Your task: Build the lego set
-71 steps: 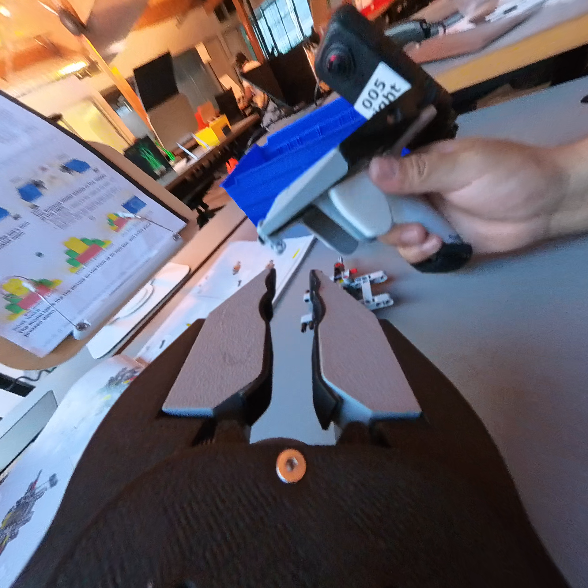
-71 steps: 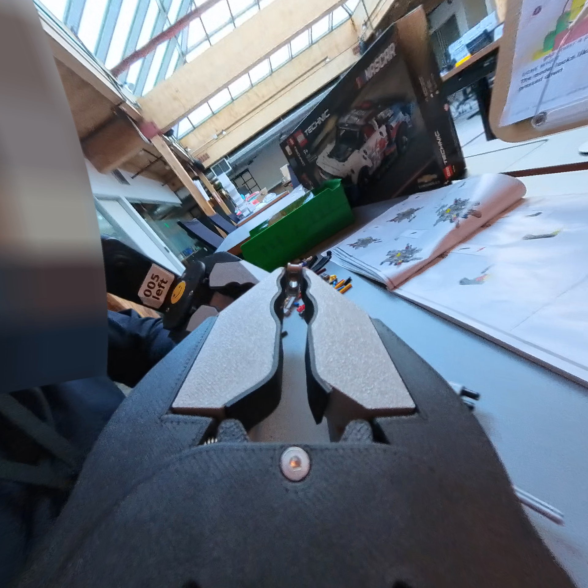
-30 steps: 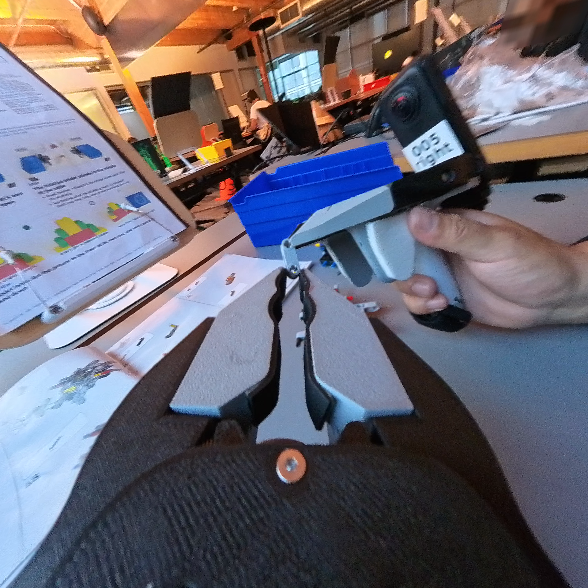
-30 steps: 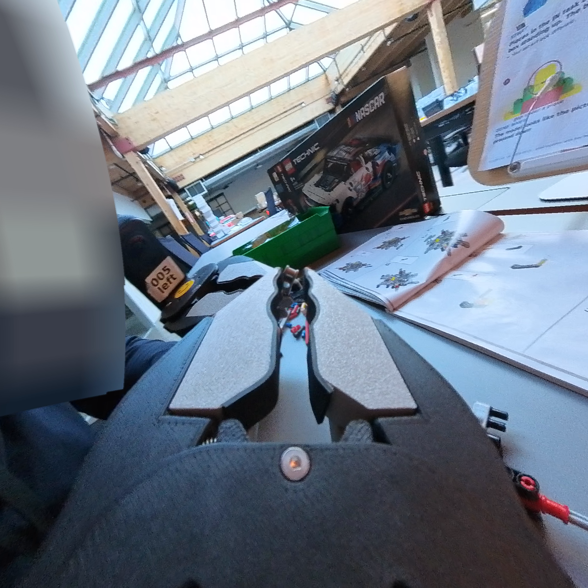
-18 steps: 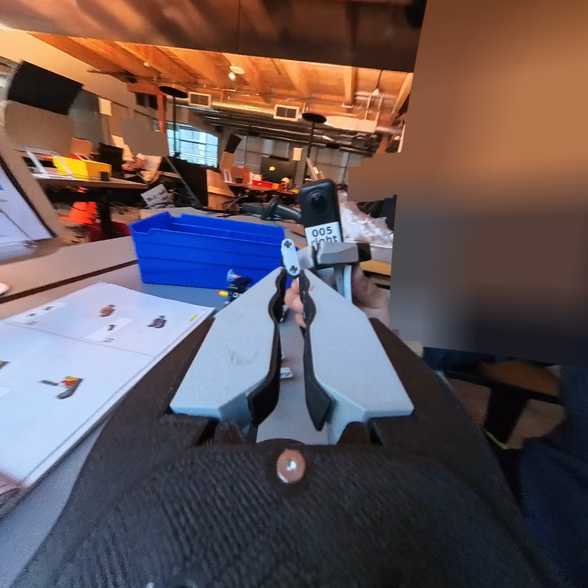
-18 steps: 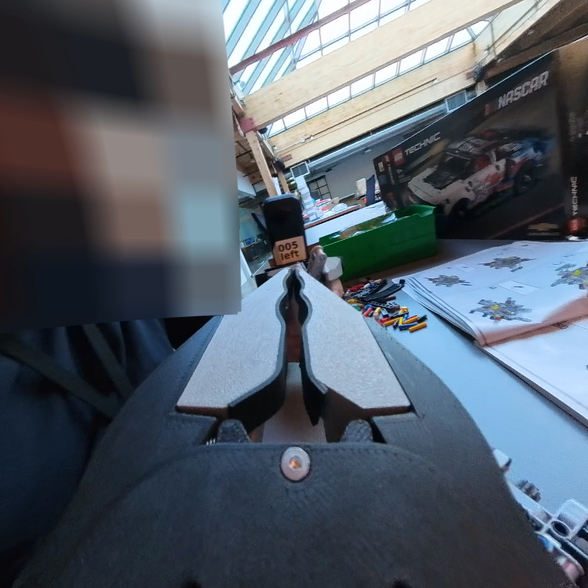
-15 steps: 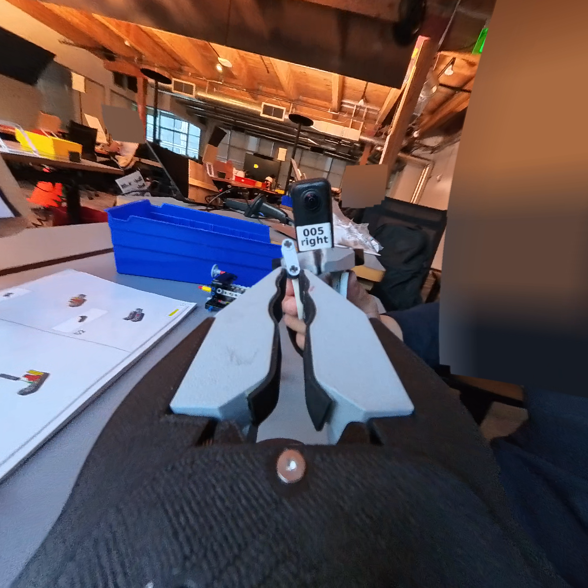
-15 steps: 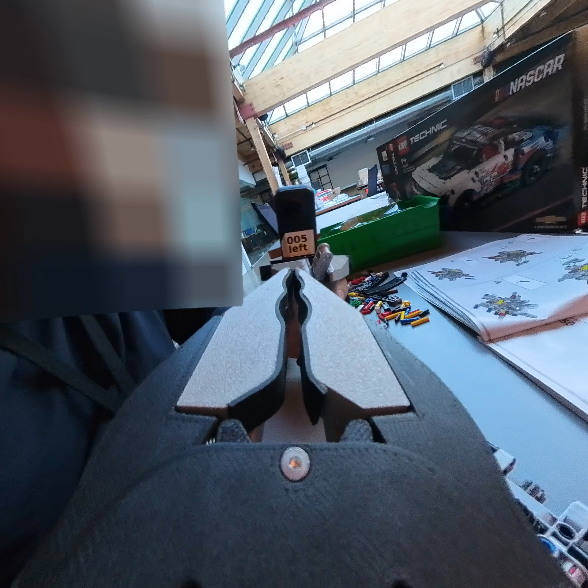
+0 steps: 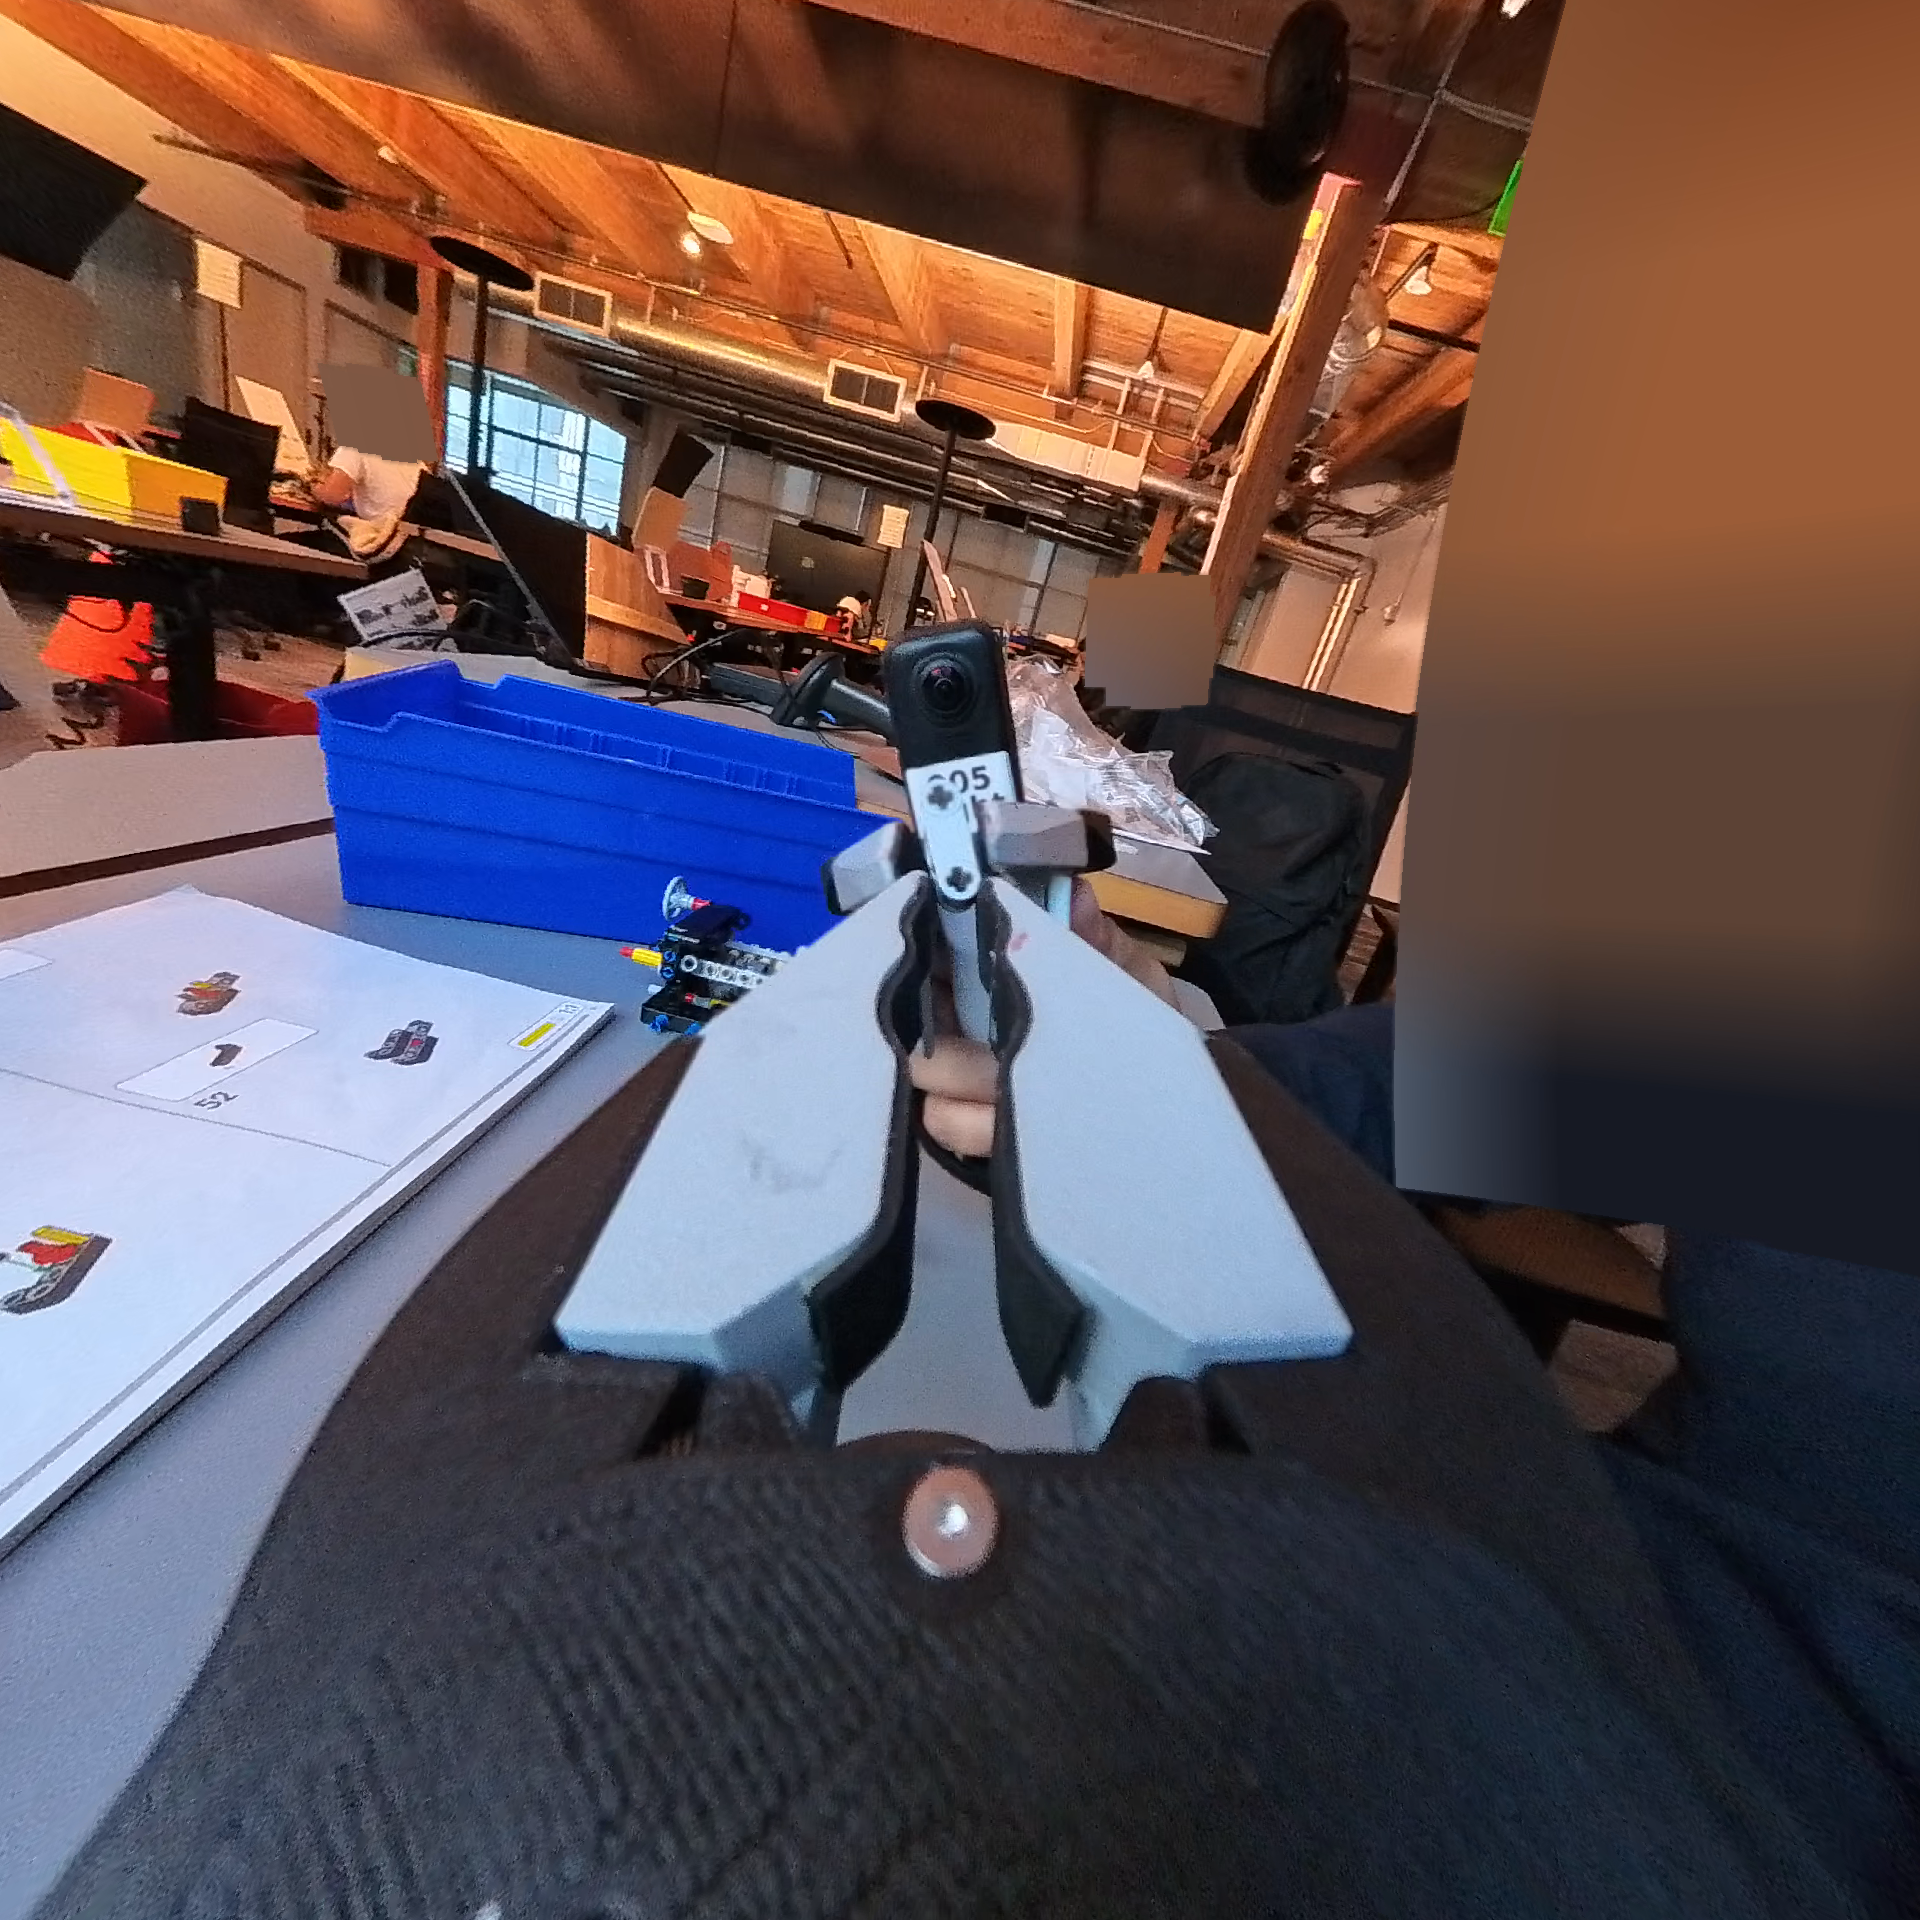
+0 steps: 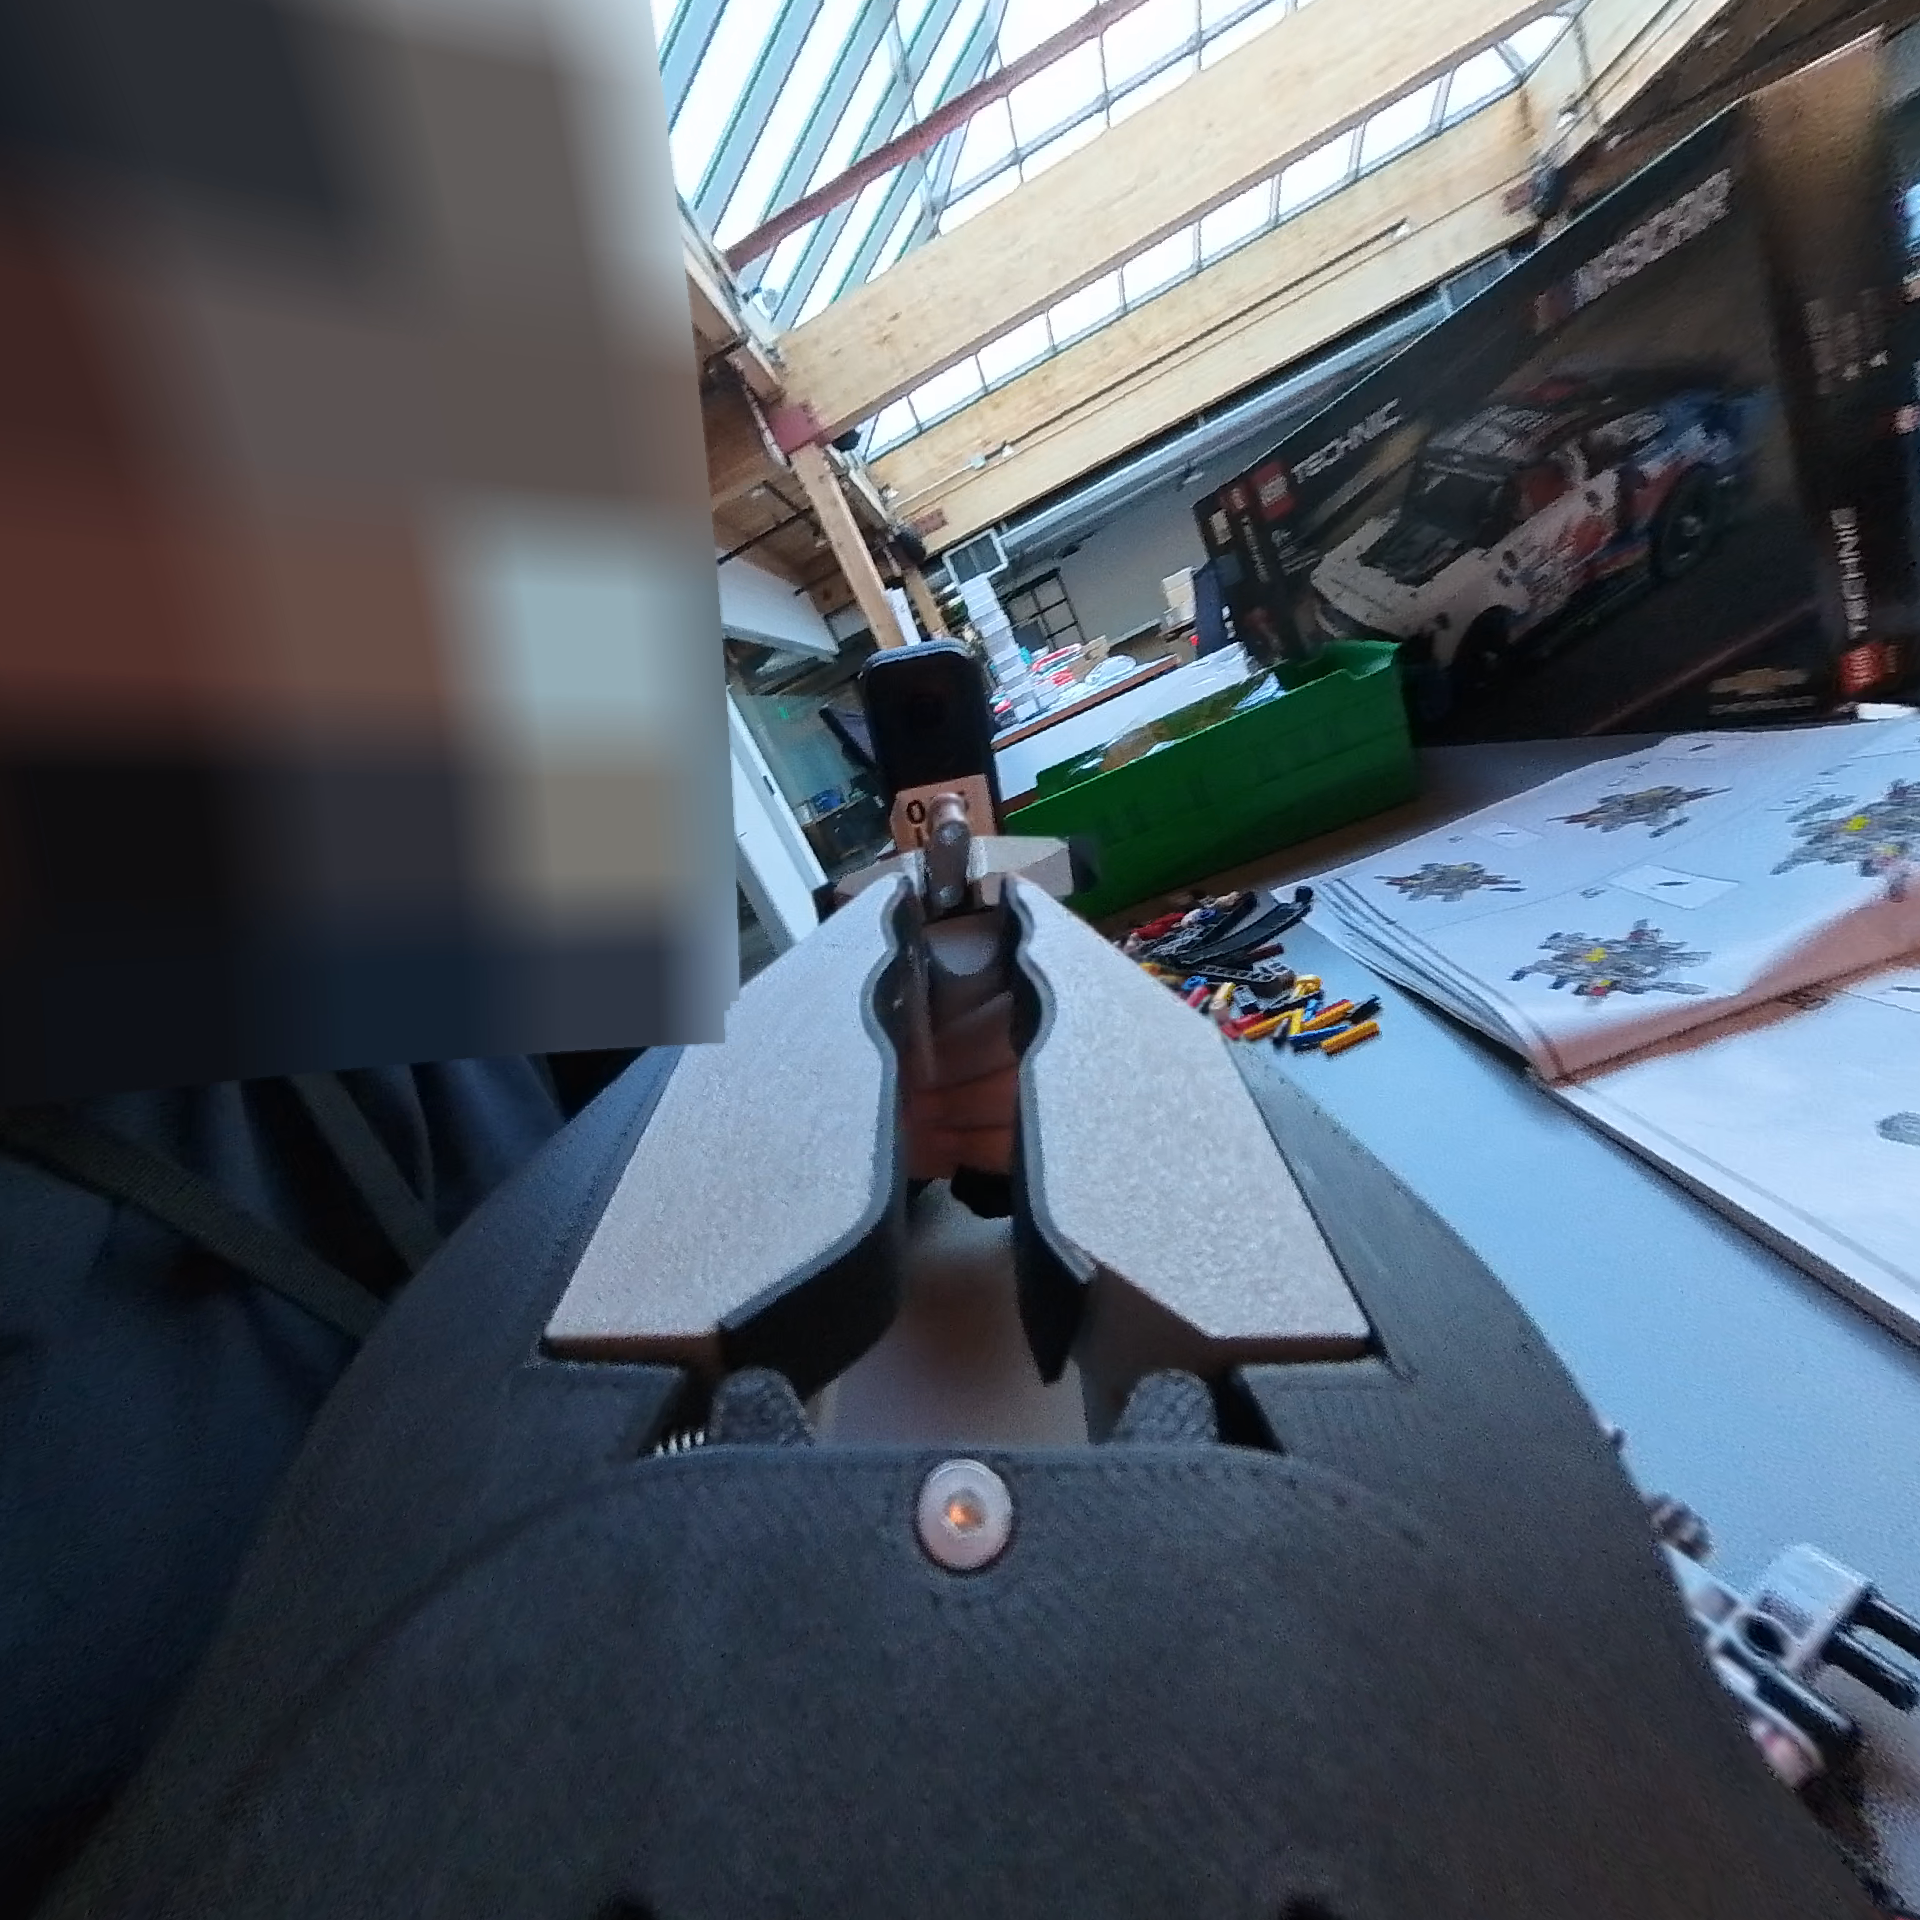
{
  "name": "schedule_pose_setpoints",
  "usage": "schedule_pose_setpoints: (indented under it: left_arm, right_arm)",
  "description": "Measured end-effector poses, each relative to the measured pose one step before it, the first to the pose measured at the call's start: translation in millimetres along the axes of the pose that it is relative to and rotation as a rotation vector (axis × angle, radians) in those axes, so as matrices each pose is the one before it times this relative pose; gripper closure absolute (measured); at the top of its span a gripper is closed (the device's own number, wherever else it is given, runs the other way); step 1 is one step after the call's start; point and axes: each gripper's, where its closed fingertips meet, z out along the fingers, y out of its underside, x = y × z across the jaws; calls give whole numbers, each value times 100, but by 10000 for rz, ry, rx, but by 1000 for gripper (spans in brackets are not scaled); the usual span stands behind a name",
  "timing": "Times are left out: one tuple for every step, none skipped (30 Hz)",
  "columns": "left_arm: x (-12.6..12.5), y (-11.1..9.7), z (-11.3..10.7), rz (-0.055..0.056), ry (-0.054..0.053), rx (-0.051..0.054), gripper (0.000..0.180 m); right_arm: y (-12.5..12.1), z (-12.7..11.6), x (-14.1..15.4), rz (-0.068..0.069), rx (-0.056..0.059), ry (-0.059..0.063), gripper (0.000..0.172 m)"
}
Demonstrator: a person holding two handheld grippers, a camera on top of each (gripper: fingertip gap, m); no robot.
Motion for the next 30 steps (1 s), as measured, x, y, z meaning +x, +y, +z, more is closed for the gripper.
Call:
schedule_pose_setpoints:
  left_arm:
    - [69, 5, 14, -31, 49, 9, 175]
    - [15, -54, -19, -57, 27, 41, 175]
    - [20, -117, -57, -77, 44, 75, 175]
    - [-46, -146, -79, -86, 10, 92, 175]
    - [-131, -137, -88, -76, -37, 81, 175]
    - [-200, -88, -94, -46, -92, 60, 175]
    - [-251, -17, -69, 16, -141, 25, 175]
    - [-125, -13, -34, 48, -78, 12, 175]
    - [40, -27, -4, 23, 24, 21, 175]
    - [95, -8, 32, -17, 60, 3, 175]
    - [93, 71, 45, -21, 56, -31, 175]
    - [44, 163, 71, -19, 27, -78, 175]
    - [50, 143, 73, -13, 27, -71, 175]
    - [70, 79, 43, -4, 37, -40, 175]
    - [45, 58, 45, 13, 20, -31, 175]
    - [38, 90, 43, 22, 7, -48, 175]
    - [47, 161, 53, 7, 26, -98, 175]
    - [121, 142, 83, -25, 84, -75, 175]
    - [73, 136, 67, -75, 58, -63, 175]
    - [57, 127, 59, -71, 50, -52, 175]
    - [68, 116, 68, -55, 59, -55, 175]
    - [-6, 222, 84, -51, 16, -131, 175]
    - [-116, 315, 100, -46, -48, -182, 175]
    - [-32, 292, 94, -43, 4, -139, 175]
    - [62, 221, 99, -77, 66, -112, 175]
    - [50, 82, 56, -57, 41, -24, 175]
    - [-13, -47, -4, -4, -17, 47, 175]
    - [-22, 33, 30, 16, -25, -27, 175]
    - [-32, 48, 19, 17, -34, -44, 175]
    - [-94, 70, 16, 1, -67, -37, 175]
  right_arm:
    - [208, 159, -228, -14, -124, -136, 158]
    - [165, 135, -164, -23, -87, -90, 158]
    - [128, 107, -104, -35, -63, -53, 158]
    - [85, 44, -1, -34, -64, 2, 158]
    - [79, -17, 148, -32, -63, 82, 158]
    - [41, -67, 199, -29, -43, 114, 159]
    - [12, -93, 187, -7, -23, 96, 159]
    - [-24, -92, 137, 25, -1, 57, 158]
    - [-76, -90, 81, 41, 32, 26, 159]
    - [-64, -58, 28, 40, 34, -3, 159]
    - [-52, -39, -26, 23, 32, -25, 158]
    - [-55, -2, -60, -1, 27, -27, 158]
    - [2, 28, -60, -22, -2, -18, 158]
    - [25, 48, -96, -38, -18, -28, 158]
    - [37, 66, -83, -34, -23, -18, 158]
    - [48, 65, -50, -33, -28, -7, 159]
    - [42, 62, -33, -32, -22, -2, 160]
    - [36, 36, 0, -31, -18, 15, 161]
    - [-27, 10, -22, -4, 17, -6, 161]
    - [-47, -15, 23, 19, 30, -3, 162]
    - [-46, -30, 10, 27, 31, -13, 163]
    - [-81, -49, -49, 43, 52, -59, 163]
    - [-102, -38, -62, 57, 63, -70, 162]
    - [-38, -15, 27, 47, 27, -10, 164]
    - [50, -8, 59, 17, -24, 20, 167]
    - [30, -5, 12, 0, -25, -5, 167]
    - [-2, -13, -12, -3, -27, -3, 167]
    - [15, -25, 42, -1, -40, 19, 167]
    - [31, -33, 59, 17, -30, 23, 167]
    - [32, -27, 83, 33, -16, 30, 167]
